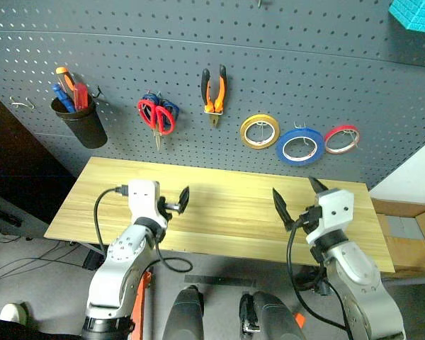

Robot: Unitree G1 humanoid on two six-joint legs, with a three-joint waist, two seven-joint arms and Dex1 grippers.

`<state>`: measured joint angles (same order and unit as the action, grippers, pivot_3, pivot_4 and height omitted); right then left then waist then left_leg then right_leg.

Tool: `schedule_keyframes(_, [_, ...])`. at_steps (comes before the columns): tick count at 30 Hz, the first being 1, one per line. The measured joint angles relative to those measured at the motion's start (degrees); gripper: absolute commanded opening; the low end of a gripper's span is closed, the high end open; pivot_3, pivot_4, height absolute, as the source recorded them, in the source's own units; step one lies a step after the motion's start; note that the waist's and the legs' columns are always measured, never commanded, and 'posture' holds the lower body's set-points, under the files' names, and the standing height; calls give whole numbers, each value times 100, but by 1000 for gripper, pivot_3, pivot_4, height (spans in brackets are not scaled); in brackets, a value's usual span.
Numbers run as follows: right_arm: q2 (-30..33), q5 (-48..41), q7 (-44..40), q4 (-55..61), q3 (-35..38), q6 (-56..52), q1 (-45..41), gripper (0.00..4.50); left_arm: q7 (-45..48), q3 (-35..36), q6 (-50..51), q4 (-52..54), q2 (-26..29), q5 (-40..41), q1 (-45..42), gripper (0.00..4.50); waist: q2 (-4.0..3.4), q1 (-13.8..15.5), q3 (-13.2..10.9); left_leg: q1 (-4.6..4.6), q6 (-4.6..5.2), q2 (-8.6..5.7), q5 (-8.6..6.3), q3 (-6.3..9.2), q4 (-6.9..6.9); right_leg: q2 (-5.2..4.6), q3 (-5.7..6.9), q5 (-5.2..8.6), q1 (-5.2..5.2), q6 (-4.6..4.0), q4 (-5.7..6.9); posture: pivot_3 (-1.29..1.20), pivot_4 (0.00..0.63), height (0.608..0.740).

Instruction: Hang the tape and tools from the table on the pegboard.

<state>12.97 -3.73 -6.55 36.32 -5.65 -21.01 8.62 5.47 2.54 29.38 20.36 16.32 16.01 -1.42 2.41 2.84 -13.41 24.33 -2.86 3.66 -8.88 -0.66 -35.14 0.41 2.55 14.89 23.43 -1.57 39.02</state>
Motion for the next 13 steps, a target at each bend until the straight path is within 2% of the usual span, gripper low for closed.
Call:
schedule_keyframes(8, [-161,325,339,-680,416,239,846,4500,-78,76,-37,-830,159,-582,156,4455,-26,0,77,2,-21,2,-18,0,3,-13,-5,11,0,-17,-12,77,172,740])
schedule_keyframes(13, [-227,300,319,-826,488,421,1055,4500,193,130,-115,-981,161,-542,62,4455,-28,-4,79,2,-30,3,-23,2,10,-13,-4,13,3,-20,-14,74,174,740])
